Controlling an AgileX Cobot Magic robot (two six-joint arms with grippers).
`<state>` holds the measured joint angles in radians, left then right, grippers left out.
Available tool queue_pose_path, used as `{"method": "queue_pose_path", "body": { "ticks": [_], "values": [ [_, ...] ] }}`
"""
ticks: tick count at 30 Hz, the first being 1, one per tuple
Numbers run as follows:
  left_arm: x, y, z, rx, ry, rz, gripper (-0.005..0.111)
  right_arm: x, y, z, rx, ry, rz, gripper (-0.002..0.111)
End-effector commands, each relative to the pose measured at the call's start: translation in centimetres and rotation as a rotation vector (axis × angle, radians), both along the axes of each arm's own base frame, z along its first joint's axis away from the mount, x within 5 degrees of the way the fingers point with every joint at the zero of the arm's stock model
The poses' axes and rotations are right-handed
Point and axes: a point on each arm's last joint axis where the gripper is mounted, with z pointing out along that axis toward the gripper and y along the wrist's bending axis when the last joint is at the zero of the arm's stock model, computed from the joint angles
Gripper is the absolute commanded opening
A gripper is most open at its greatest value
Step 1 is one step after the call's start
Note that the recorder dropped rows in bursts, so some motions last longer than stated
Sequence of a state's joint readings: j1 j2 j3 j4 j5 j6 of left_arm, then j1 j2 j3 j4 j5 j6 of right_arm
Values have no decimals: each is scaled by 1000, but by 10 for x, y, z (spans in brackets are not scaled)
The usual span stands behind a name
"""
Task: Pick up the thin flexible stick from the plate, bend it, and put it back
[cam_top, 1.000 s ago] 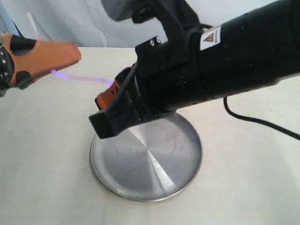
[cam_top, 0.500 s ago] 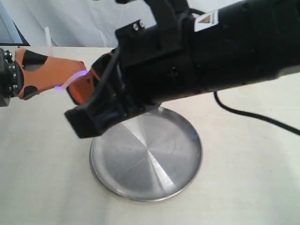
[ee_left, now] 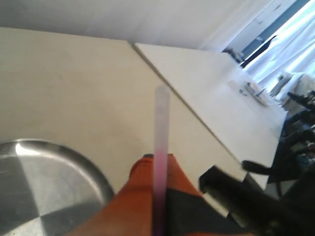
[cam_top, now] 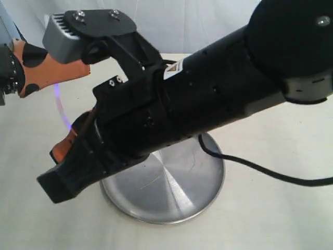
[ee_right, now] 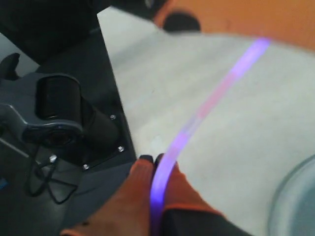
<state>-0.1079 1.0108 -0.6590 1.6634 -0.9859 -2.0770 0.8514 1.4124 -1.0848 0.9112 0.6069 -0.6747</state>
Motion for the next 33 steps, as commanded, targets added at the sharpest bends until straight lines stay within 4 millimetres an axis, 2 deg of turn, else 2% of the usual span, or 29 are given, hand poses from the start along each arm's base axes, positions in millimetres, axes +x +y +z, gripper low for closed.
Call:
{"method": "queue_pose_path", "body": {
  "ticks": [1,4,9,12,15,20,22,28,33],
  "values": [
    [-8,-1,-15,66,40,-54,0,4,-17,26,49,-133,-74,-1],
    [-15,-5,-13,0,66,-132,0,8,-28,29,8,-167,-125,-1],
    [-16,-7,-4,-77,-21,-160,0,11,-33,14,-128,-138,-133,-1],
    [-14,-6,-3,-64,-72,-149,6,12,-33,7,-174,-122,-137,-1],
    [-11,-5,0,-94,-76,-106,17,13,-33,4,-187,-113,-136,-1],
    [-4,-3,6,-137,-136,-31,47,11,-33,0,-212,-82,-116,-1],
    [-2,-2,7,-144,-138,-13,54,10,-33,-3,-235,-66,-101,-1],
    [-3,-1,28,-139,-219,13,50,15,-36,-16,-348,-48,-123,-1],
    [-10,6,51,-50,-353,104,47,20,-34,-30,-427,-29,-114,-1]
  ]
}}
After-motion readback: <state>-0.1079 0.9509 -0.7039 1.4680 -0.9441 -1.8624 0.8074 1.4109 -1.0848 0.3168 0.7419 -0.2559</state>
